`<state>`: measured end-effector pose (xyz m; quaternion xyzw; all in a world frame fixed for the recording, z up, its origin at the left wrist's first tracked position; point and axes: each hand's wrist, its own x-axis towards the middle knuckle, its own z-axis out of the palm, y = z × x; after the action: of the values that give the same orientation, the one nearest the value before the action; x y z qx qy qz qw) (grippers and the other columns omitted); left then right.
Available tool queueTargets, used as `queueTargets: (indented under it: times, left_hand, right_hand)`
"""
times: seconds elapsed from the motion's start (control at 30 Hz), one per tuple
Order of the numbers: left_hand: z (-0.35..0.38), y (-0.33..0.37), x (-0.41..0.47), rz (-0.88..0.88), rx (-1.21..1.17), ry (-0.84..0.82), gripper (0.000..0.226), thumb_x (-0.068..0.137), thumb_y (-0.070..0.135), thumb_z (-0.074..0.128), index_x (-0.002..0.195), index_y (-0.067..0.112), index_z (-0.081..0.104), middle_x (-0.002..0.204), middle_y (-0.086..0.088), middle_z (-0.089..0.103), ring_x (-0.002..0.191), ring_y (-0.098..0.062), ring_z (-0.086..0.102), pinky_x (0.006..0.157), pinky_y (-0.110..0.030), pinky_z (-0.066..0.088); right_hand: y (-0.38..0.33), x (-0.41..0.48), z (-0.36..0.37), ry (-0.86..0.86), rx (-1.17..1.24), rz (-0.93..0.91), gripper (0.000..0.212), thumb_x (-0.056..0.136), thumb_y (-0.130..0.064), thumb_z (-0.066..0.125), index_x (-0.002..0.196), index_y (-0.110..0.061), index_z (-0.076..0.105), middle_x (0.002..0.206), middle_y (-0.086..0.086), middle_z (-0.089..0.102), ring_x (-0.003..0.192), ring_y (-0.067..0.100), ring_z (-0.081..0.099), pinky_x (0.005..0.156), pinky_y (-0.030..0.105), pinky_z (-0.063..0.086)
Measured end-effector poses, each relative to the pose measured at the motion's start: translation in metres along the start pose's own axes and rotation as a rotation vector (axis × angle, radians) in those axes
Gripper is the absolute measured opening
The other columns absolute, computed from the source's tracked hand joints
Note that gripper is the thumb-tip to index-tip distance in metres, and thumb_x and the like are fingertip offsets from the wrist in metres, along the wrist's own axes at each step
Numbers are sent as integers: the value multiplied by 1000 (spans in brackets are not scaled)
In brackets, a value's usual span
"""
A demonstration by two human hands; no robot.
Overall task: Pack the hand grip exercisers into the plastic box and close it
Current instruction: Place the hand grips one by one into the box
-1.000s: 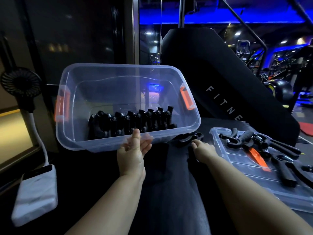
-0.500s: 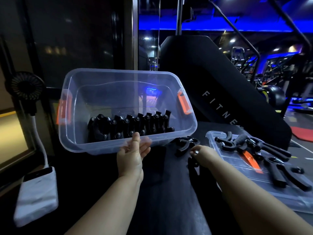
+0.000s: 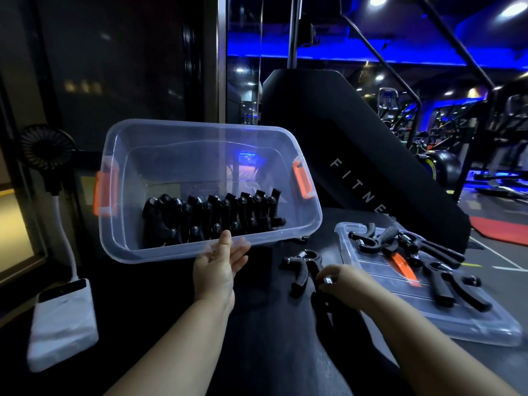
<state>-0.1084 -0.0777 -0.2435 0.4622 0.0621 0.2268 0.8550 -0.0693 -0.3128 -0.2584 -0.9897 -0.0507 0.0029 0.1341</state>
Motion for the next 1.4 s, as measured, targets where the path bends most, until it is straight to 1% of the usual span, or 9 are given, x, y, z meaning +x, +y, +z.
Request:
queueTargets:
  times: [0.27, 0.43, 0.57, 0.67, 0.87, 1.03, 1.1, 1.23, 1.4]
  left_hand:
    - [-11, -3, -12, -55, 33, -36, 21, 94, 30, 56, 92, 10, 60, 80, -5, 74, 78, -17, 72, 65, -27, 55]
    - [-19, -7, -23, -88, 43, -54, 20, 94, 29, 54, 92, 10, 59, 84, -7, 74, 77, -16, 72, 70, -29, 56]
    - [-22, -9, -29, -117, 30, -49, 18, 94, 28, 54, 92, 10, 57, 85, -8, 73, 77, -16, 71, 72, -30, 55]
    - [-23, -9, -29, -124, 28, -49, 19, 94, 28, 54, 94, 9, 58, 88, -10, 73, 81, -18, 70, 71, -29, 56]
    - [-27, -10, -29, -126, 20, -68, 22, 93, 28, 55, 96, 7, 57, 87, -10, 73, 76, -16, 72, 66, -25, 57]
    - [-29, -13, -26, -105, 25, -80, 25, 93, 30, 55, 98, 5, 57, 89, -10, 73, 78, -16, 72, 69, -27, 57]
    - [-29, -14, -26, -103, 25, -84, 23, 93, 29, 54, 96, 7, 56, 88, -10, 73, 76, -15, 72, 70, -28, 57]
    - [-30, -15, -27, -109, 34, -91, 19, 94, 28, 53, 91, 10, 55, 90, -11, 72, 79, -17, 71, 73, -31, 55]
    - [-30, -14, -28, -109, 33, -90, 18, 94, 28, 53, 89, 10, 54, 88, -10, 72, 78, -17, 71, 70, -29, 56]
  right_hand:
    - [9, -43, -4, -68, 84, -46, 24, 87, -22, 63, 105, -38, 68, 100, -6, 67, 93, 13, 64, 75, 21, 47]
    - [9, -57, -6, -91, 277, -23, 38, 86, -6, 57, 114, -31, 62, 109, -6, 68, 89, 12, 63, 70, 15, 48]
    - [-4, -52, 8, -2, 338, 58, 48, 87, -44, 63, 131, -29, 51, 129, 0, 61, 113, 16, 60, 97, 31, 47]
    - [-24, -49, 17, 43, 125, 88, 75, 74, -72, 58, 133, -26, 48, 131, 0, 56, 121, 20, 53, 97, 34, 44]
    - [-29, -51, 6, -19, 80, 105, 83, 59, -55, 80, 131, -28, 50, 127, -2, 56, 114, 18, 55, 92, 29, 47]
    - [-21, -62, -8, -141, 29, -20, 80, 62, -34, 86, 133, -31, 50, 129, -2, 55, 113, 17, 55, 92, 27, 47]
    - [-21, -64, -7, -152, 57, -43, 81, 64, -42, 84, 136, -31, 47, 132, -3, 53, 116, 16, 53, 95, 26, 45]
    - [-32, -69, 7, -120, 53, -29, 105, 53, -83, 65, 141, -33, 39, 140, -6, 46, 129, 15, 43, 107, 38, 34]
    - [-49, -70, 25, 51, -166, -33, 96, 53, -90, 53, 126, -28, 45, 128, -5, 50, 124, 20, 44, 101, 43, 33]
